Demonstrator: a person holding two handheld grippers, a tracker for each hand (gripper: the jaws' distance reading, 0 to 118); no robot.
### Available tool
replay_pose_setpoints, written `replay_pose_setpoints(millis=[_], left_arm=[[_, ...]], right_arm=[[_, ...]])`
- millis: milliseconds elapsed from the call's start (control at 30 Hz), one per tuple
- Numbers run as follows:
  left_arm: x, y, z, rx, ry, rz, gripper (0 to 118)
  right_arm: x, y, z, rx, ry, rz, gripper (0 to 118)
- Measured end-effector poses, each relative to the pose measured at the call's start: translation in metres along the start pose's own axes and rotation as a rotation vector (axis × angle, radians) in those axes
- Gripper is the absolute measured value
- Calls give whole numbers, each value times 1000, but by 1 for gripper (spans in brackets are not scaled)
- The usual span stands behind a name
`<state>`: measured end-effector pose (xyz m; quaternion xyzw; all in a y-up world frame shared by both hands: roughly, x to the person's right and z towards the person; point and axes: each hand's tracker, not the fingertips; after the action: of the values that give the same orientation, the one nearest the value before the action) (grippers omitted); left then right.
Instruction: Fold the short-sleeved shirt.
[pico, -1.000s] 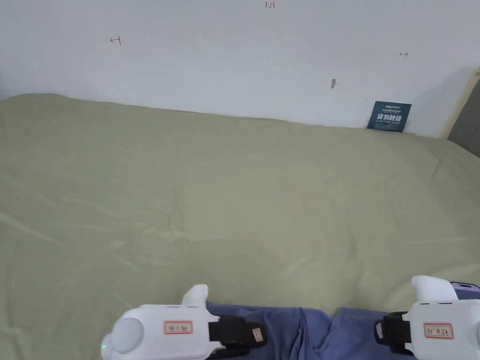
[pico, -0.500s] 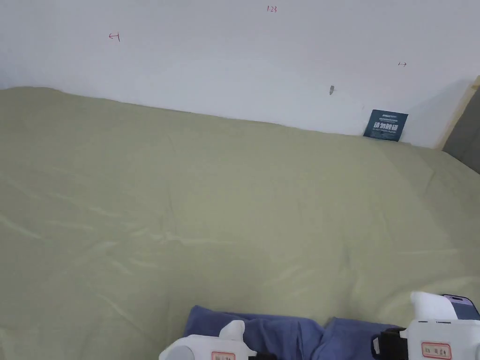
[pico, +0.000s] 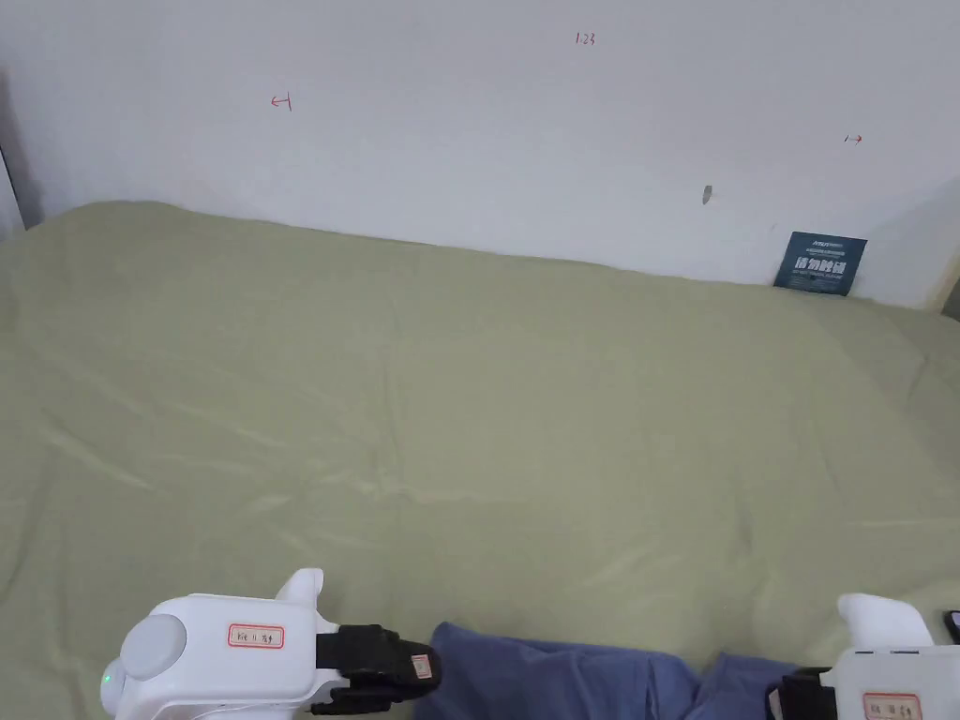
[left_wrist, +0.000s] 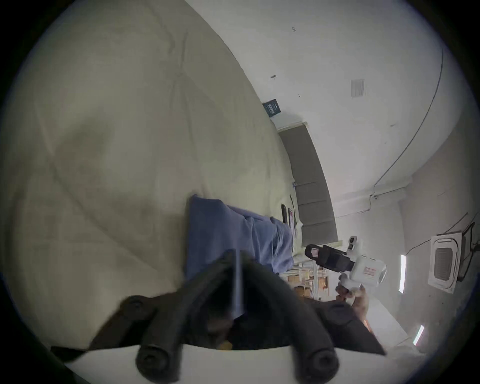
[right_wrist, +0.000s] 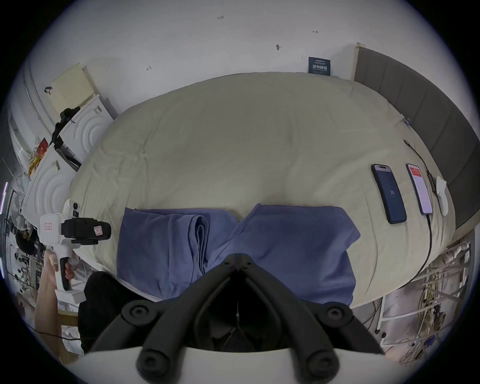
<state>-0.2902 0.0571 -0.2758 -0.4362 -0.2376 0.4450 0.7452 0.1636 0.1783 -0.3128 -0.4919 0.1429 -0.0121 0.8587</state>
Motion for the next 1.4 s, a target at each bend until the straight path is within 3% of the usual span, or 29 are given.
replay_pose_setpoints(millis=[33, 267, 400, 433, 467, 500, 533, 567, 633, 733, 867, 967, 1067, 1133, 1300, 1400], left_arm=[[0, 0, -2, -5, 2, -10, 115], [-26, -2, -21, -74, -65, 50, 118], [-25, -7, -40, -120, -219, 66, 118], [-24, -8, -46, -154, -197, 55, 112], [-21, -8, -50, -161, -163, 25, 98], [-20, -7, -54, -163, -107, 4, 72], [-20, -7, -56, -167, 5, -22, 11], [-18, -8, -58, -180, 69, -32, 11], [-24, -6, -51, -165, -35, 86, 11], [-1, 2, -30, -102, 76, -70, 11], [18, 20, 22, -20, 70, -51, 11], [23, 38, 72, 46, 95, -25, 11], [34, 40, 122, 103, 207, -91, 11], [29, 40, 147, 133, 246, -63, 11], [15, 36, 157, 112, 305, -38, 11], [32, 29, 150, 119, 428, -69, 11]], right_arm=[[0, 0, 0, -2, 1, 0, 0], [-1, 2, 2, -1, 8, 8, 0], [0, 0, 1, -4, 7, 9, 0], [1, -1, 0, -7, 9, 9, 0], [1, -1, 0, -11, 9, 5, 0], [1, -2, -1, -14, 10, 2, 0], [2, -3, -1, -14, 11, 1, 0], [2, -4, -2, -16, 11, -1, 0], [1, -4, -5, -24, -4, -9, 0], [-4, -3, -11, -24, -17, -39, 0], [-22, 0, -18, -25, -6, -52, 0], [-35, 3, -21, -29, 82, -35, 0], [-48, 6, -20, -23, 116, -20, 0], [-57, 8, -19, -12, 121, 3, 0], [-69, 13, -22, -11, 133, 23, 0], [-70, 11, -22, -22, 128, 38, 0]])
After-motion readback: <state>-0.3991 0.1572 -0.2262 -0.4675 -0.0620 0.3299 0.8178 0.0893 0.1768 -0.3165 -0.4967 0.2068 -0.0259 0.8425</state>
